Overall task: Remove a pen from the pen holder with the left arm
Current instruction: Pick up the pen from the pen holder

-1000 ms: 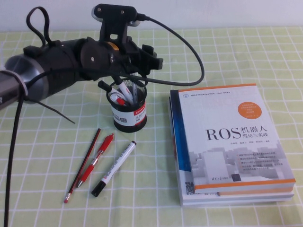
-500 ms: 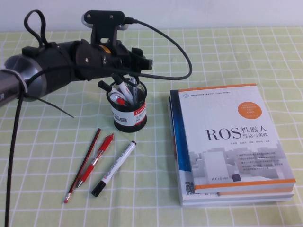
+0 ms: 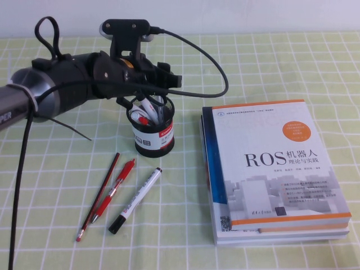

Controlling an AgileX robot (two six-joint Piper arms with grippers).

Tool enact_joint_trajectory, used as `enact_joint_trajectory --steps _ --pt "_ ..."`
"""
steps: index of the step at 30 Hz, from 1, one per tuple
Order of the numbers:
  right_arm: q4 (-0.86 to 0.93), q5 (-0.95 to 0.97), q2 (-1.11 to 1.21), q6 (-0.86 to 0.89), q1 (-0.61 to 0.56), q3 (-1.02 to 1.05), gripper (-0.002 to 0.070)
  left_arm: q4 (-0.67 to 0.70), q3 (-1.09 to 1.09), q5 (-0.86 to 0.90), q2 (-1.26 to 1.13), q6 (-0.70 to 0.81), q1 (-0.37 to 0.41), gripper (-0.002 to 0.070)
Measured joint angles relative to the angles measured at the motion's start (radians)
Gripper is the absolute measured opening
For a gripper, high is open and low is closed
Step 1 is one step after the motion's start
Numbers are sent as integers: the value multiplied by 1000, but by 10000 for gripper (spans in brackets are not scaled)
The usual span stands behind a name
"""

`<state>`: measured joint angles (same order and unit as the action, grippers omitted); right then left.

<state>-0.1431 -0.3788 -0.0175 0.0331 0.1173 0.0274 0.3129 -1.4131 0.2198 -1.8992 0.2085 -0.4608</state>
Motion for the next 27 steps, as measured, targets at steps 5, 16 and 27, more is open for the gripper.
enact_joint_trajectory --steps 5,16,27 --pt "0 0 0 0 0 0 -12 0 0 0 -15 0 0 379" --pt "0 0 0 0 0 0 -12 1 0 0 -26 0 0 371" --pt "0 0 0 0 0 0 -13 4 0 -6 -30 2 0 109"
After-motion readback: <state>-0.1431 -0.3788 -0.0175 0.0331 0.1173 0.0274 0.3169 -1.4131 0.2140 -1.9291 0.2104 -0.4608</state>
